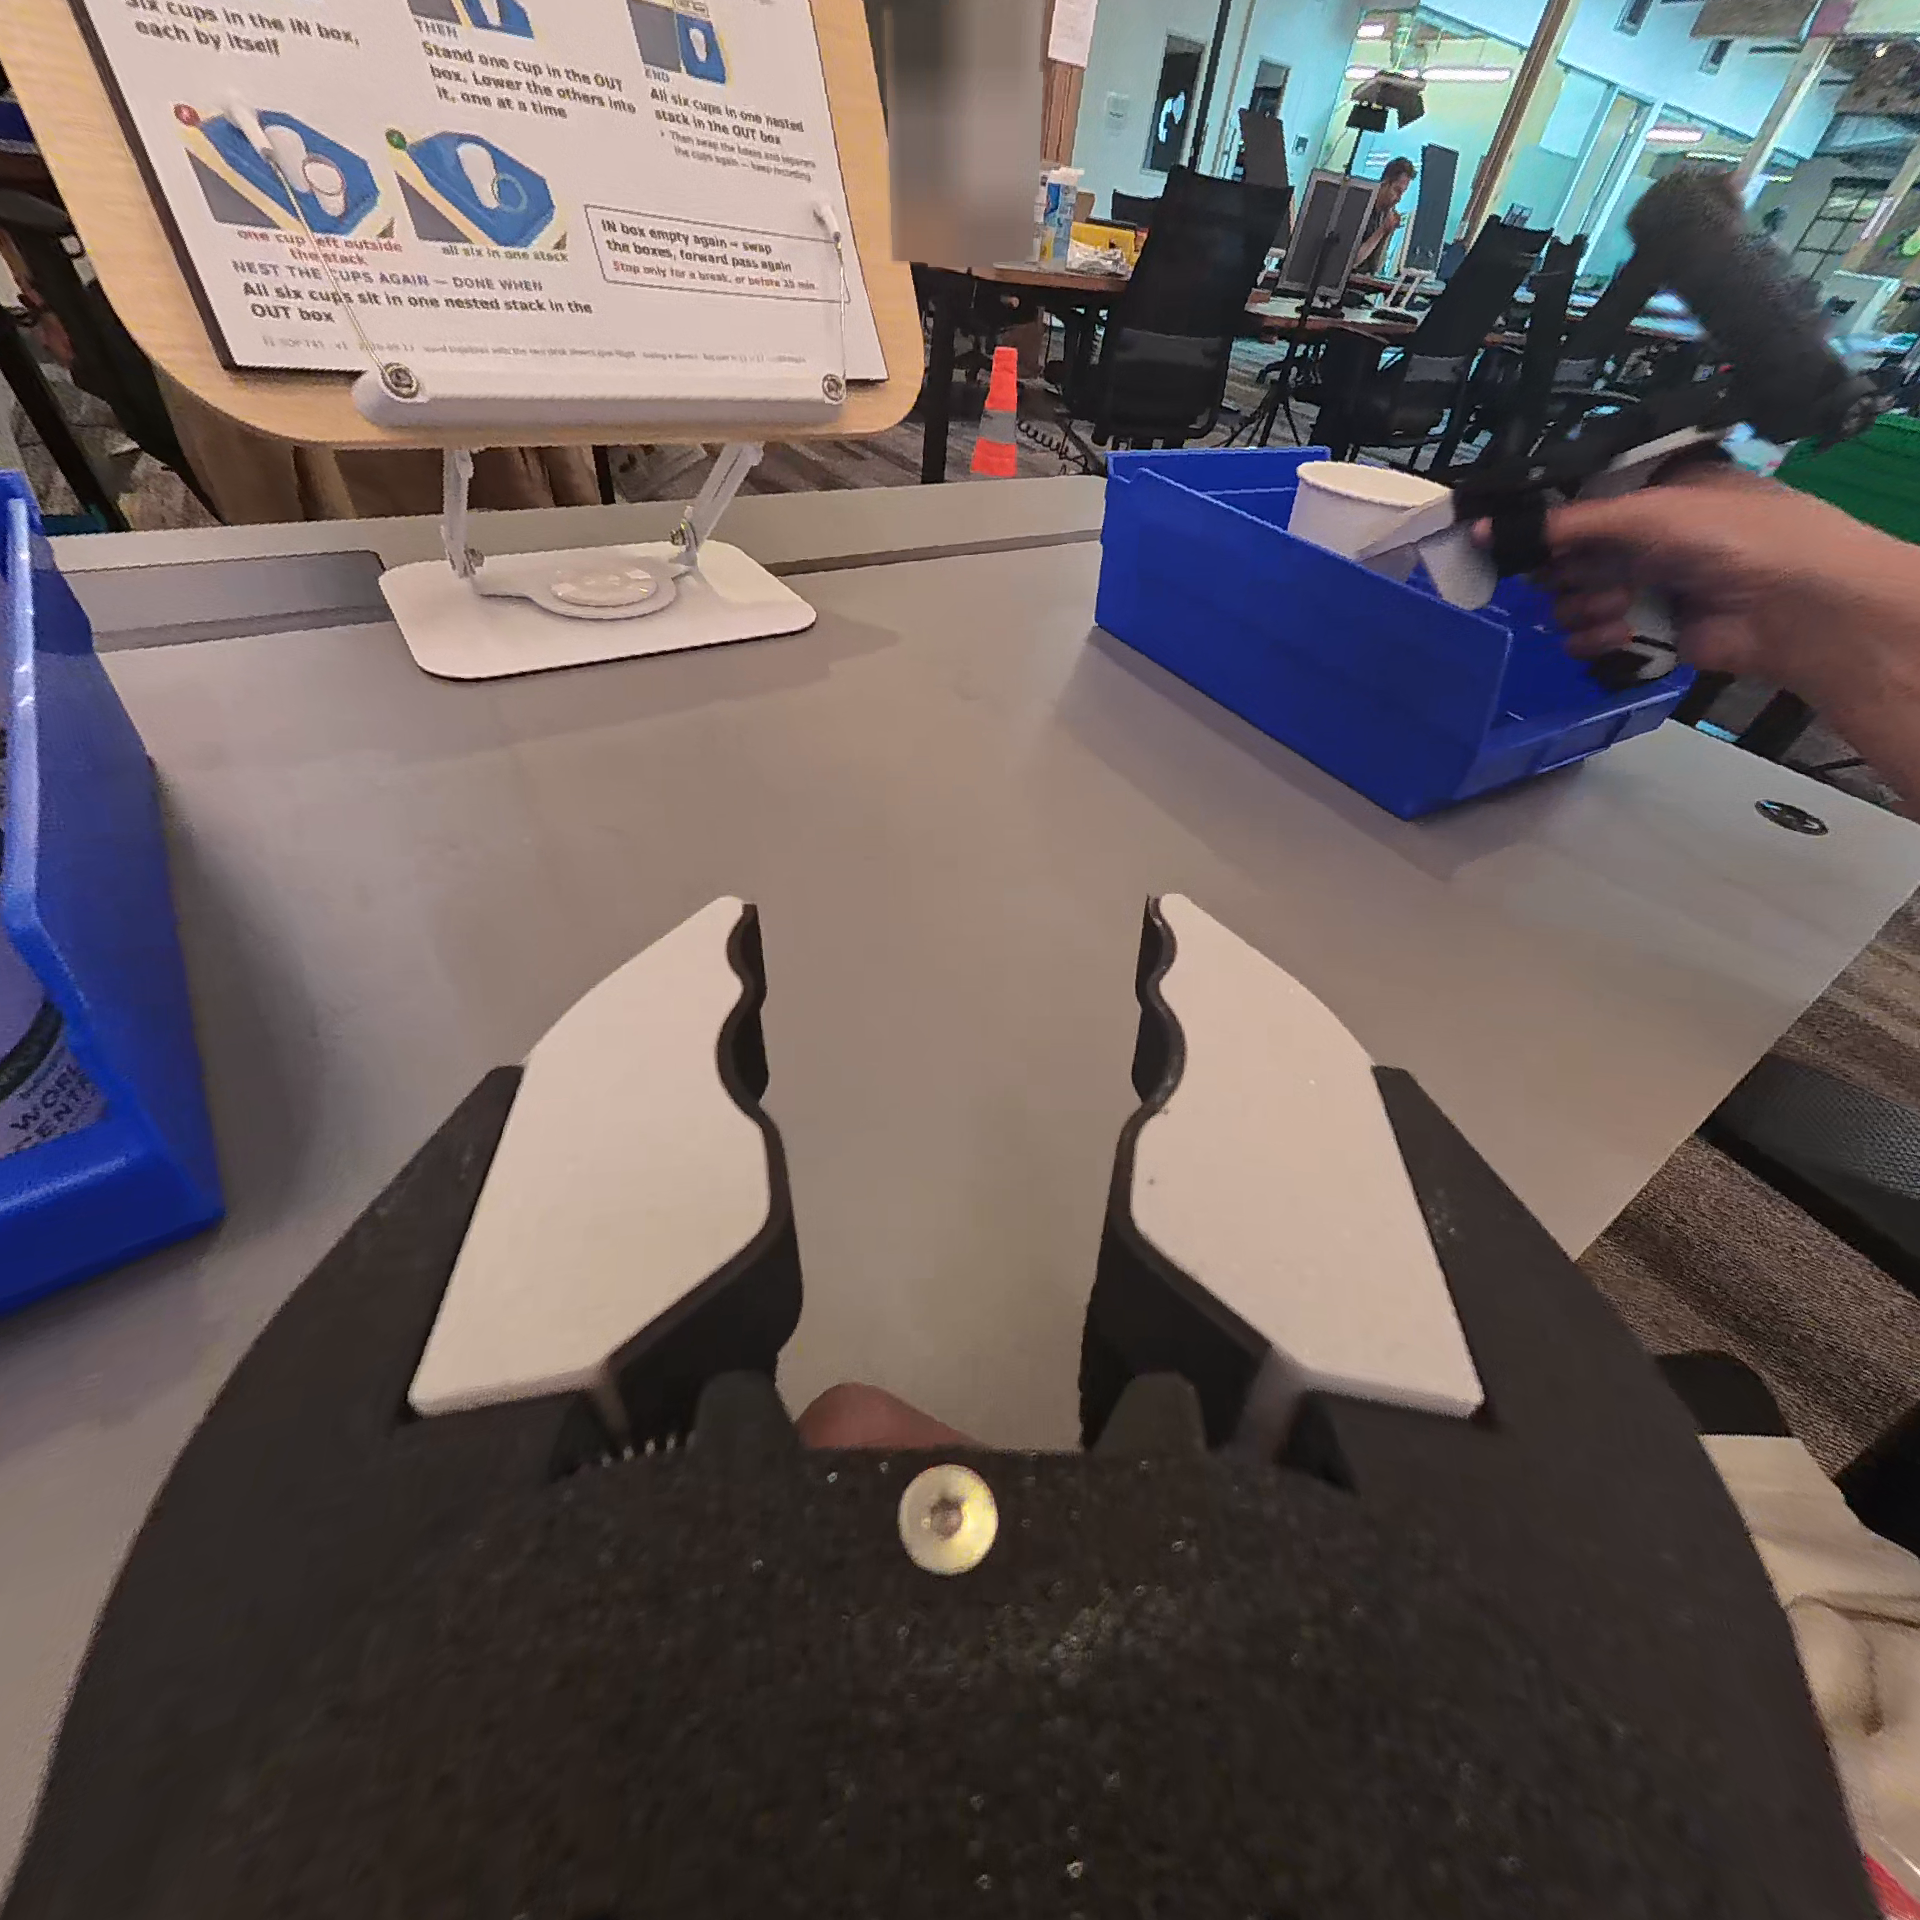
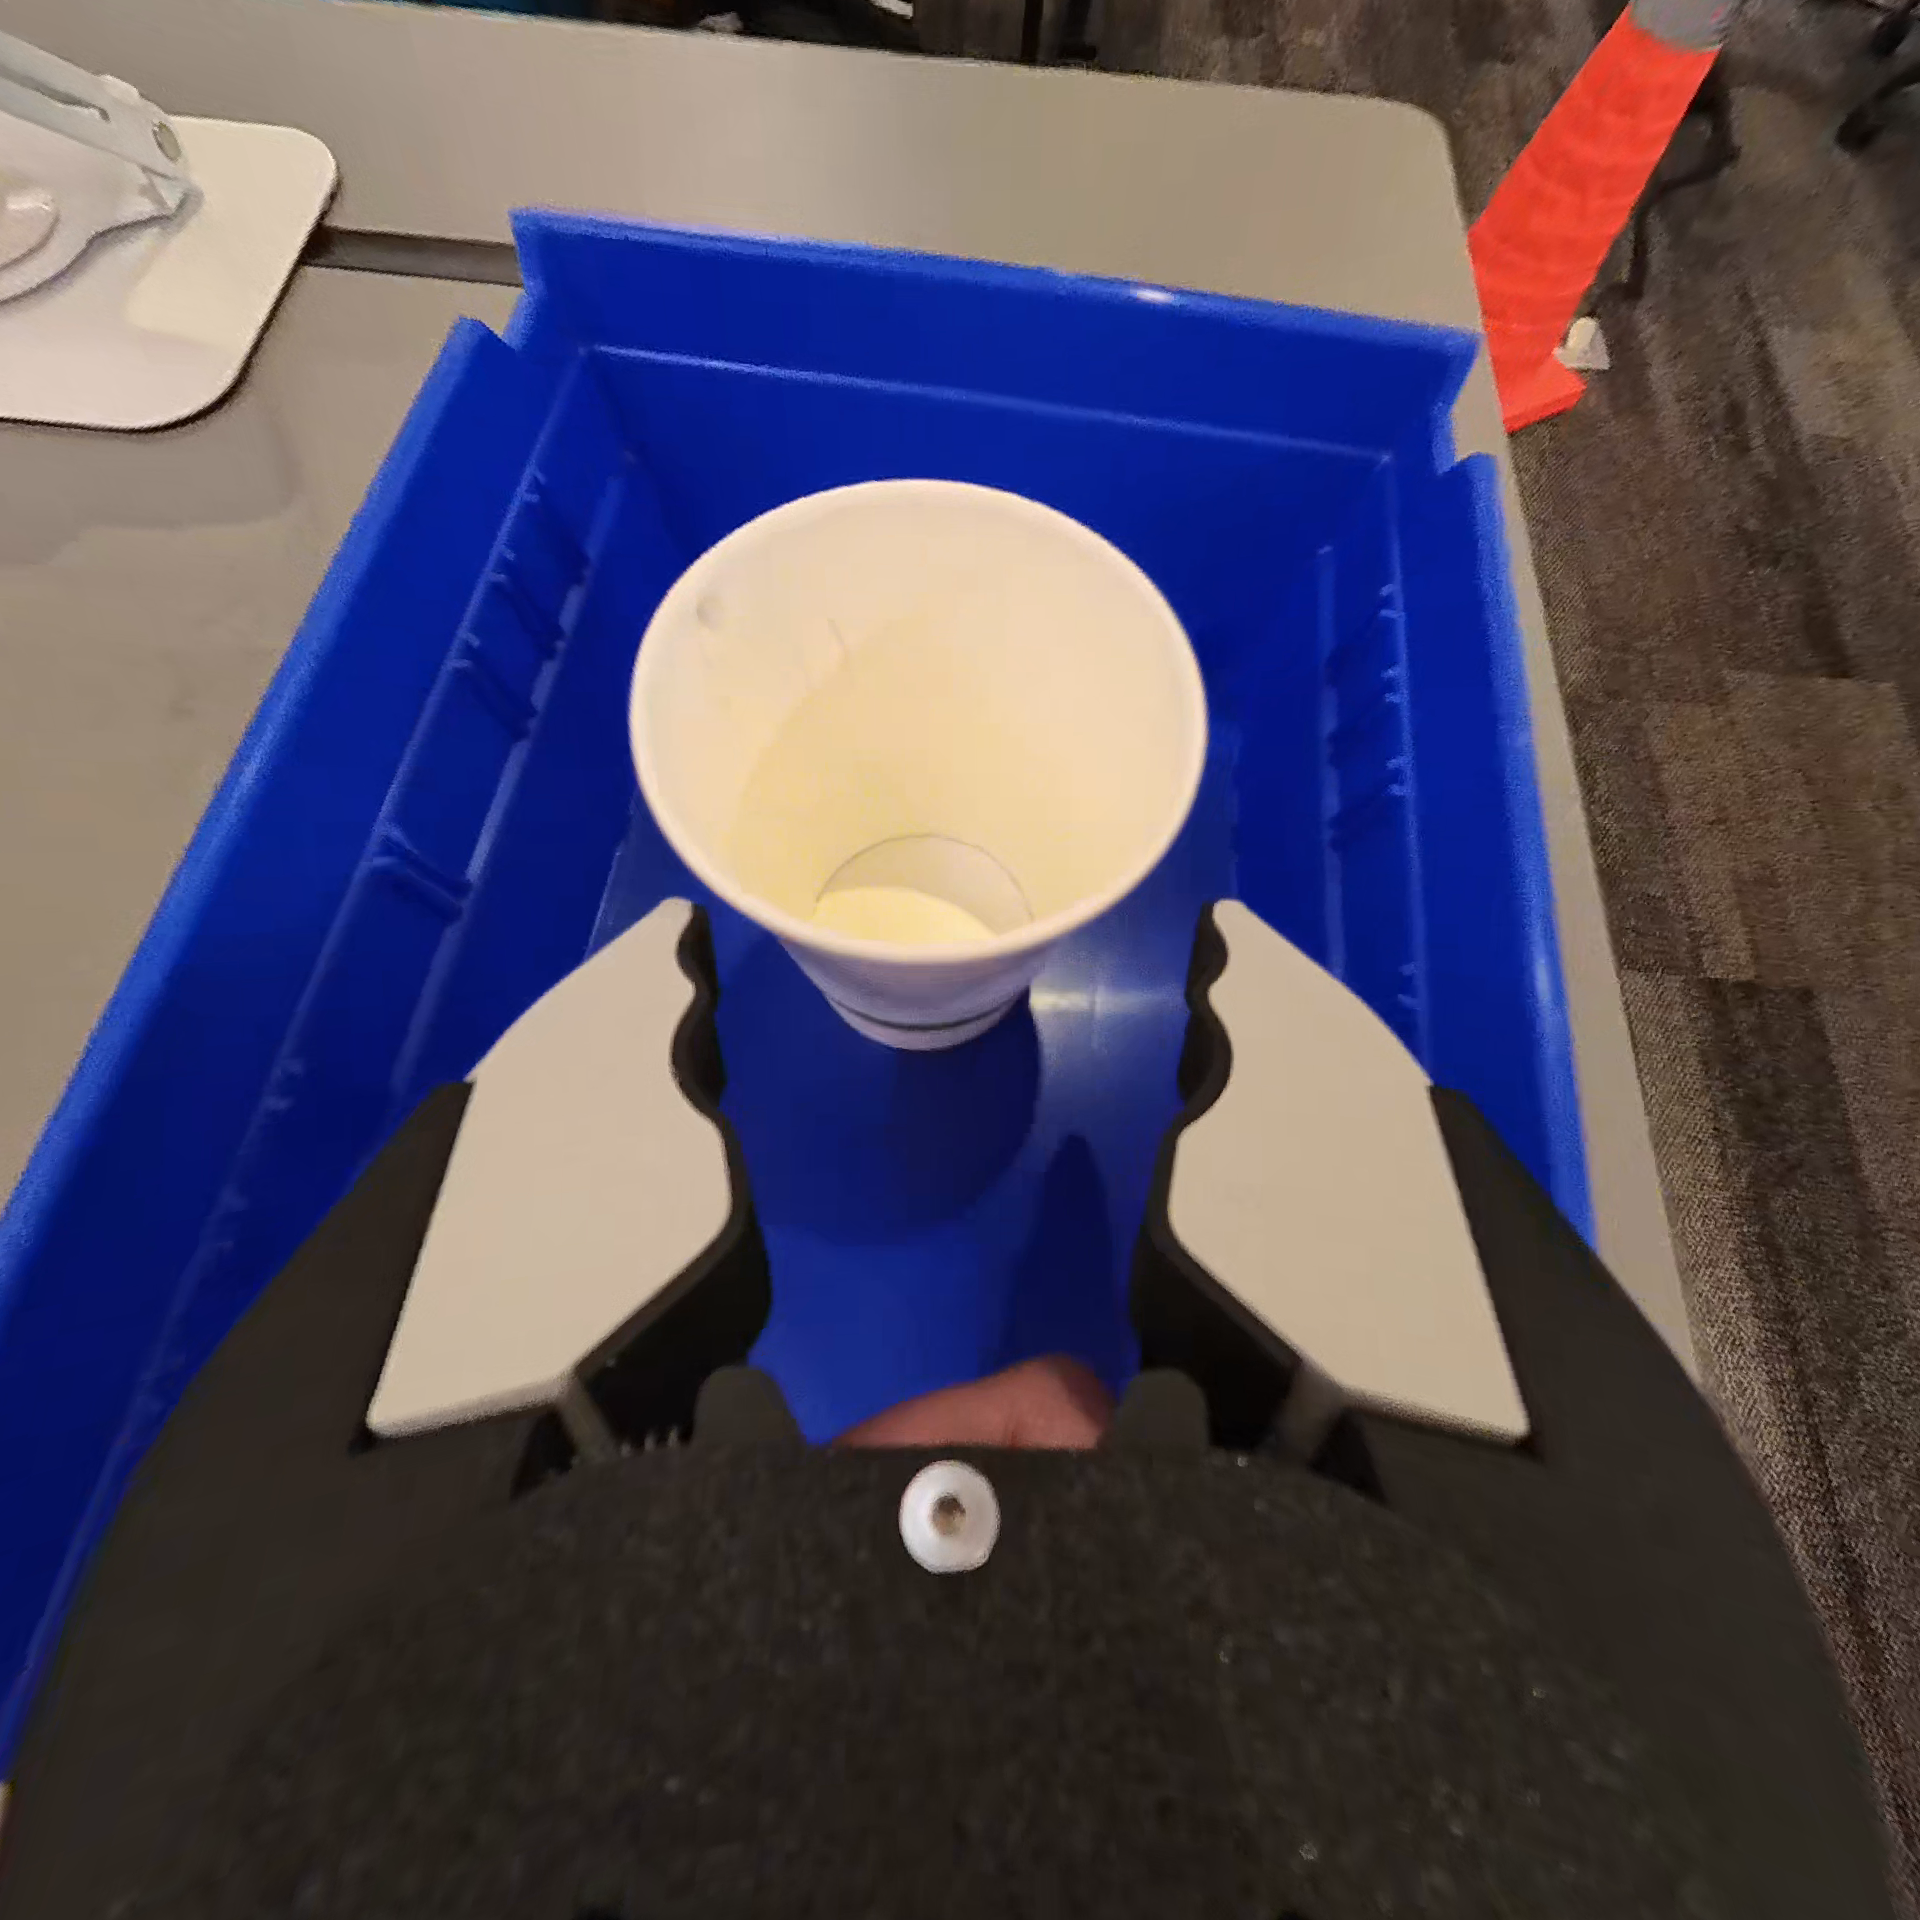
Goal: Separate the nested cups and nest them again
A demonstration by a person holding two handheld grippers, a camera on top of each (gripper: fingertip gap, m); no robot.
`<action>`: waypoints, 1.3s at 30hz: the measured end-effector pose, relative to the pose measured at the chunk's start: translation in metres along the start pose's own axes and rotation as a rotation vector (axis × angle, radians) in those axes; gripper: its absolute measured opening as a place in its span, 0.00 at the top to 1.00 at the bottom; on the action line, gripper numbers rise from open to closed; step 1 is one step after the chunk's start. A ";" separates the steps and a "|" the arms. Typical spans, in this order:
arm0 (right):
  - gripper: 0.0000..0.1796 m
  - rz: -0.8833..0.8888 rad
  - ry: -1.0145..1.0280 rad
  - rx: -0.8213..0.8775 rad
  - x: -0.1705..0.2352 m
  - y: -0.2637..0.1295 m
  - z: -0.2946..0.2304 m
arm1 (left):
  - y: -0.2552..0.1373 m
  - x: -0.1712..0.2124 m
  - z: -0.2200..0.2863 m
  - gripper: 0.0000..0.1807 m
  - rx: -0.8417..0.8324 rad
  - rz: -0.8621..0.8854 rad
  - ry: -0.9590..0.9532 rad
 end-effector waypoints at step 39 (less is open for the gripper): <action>0.60 0.079 -0.161 -0.772 0.170 -0.115 -0.202 | 0.029 0.032 -0.221 0.49 -0.520 -0.321 -0.030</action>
Point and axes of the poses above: each gripper's, where its closed fingertips meet, y out along the fingers, x out of its underside, z = x × y across the jaws, the point moved 7 cm from there along -y, back along the fingers, and after that the axes turned 11 degrees about y, right-handed, at the moved point
